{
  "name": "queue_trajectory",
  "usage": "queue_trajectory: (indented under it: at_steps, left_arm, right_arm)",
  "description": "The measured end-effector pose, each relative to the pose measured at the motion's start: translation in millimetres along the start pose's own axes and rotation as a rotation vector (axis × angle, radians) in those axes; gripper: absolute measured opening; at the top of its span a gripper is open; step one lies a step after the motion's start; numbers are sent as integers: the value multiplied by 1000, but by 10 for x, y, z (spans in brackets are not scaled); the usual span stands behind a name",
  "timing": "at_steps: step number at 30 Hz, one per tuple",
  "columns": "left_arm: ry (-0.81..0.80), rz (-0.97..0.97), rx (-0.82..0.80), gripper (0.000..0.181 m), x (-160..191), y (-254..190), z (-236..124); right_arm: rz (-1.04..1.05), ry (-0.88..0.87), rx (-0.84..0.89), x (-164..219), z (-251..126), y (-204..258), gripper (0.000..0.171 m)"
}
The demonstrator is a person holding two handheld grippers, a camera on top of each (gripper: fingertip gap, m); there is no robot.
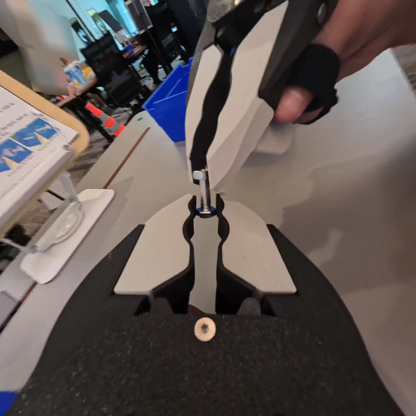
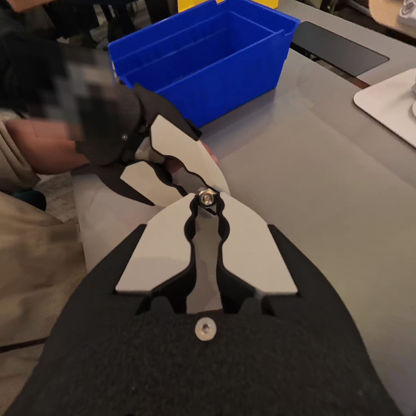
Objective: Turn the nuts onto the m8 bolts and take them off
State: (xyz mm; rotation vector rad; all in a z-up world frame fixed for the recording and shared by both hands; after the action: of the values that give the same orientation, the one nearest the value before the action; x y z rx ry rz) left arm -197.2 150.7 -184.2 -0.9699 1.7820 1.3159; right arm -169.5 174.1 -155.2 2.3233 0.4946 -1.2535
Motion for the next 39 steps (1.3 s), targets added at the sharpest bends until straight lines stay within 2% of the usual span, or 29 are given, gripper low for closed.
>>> queue_trajectory:
  at_steps: [8,13,16,26,31,34,37,39]
  left_arm:
    - [-56,-305,303,16,-118,-93,-147]
    - [-124,-479,536,16,-265,-198,-289]
    - [-144,-536,618,16,-300,-236,-337]
    - [-190,-725,936,16,-360,-309,-526]
    - [-190,-710,853,16,-327,-237,-463]
    - [-197,-669,743,16,-317,-147,-404]
    - [-187,-594,575,17,-277,-29,-318]
    - [-161,-518,408,17,-217,70,-226]
  right_arm:
    - [-304,162,-107,-60,-85,166,15]
    - [-522,282,-262,-128,-174,318,15]
    - [-597,345,-333,-162,-181,374,15]
    - [-882,351,-486,-231,-146,548,15]
    - [-785,350,-454,-234,-138,464,16]
    - [-674,276,-432,-230,-142,388,34]
    - [-574,155,-335,-273,-154,256,39]
    - [-453,61,-233,-325,-150,148,39]
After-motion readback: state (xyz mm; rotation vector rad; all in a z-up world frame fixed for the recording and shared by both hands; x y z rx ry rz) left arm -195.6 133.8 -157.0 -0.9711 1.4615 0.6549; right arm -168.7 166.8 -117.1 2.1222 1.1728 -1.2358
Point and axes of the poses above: each gripper's, where its closed fingertips meet, z out along the fingers, x out of its underside, y = z × x across the jaws, the point moved 3 cm from there along -z, back along the fingers, and after that the axes turned 11 degrees about -x, right-handed, at the moved point
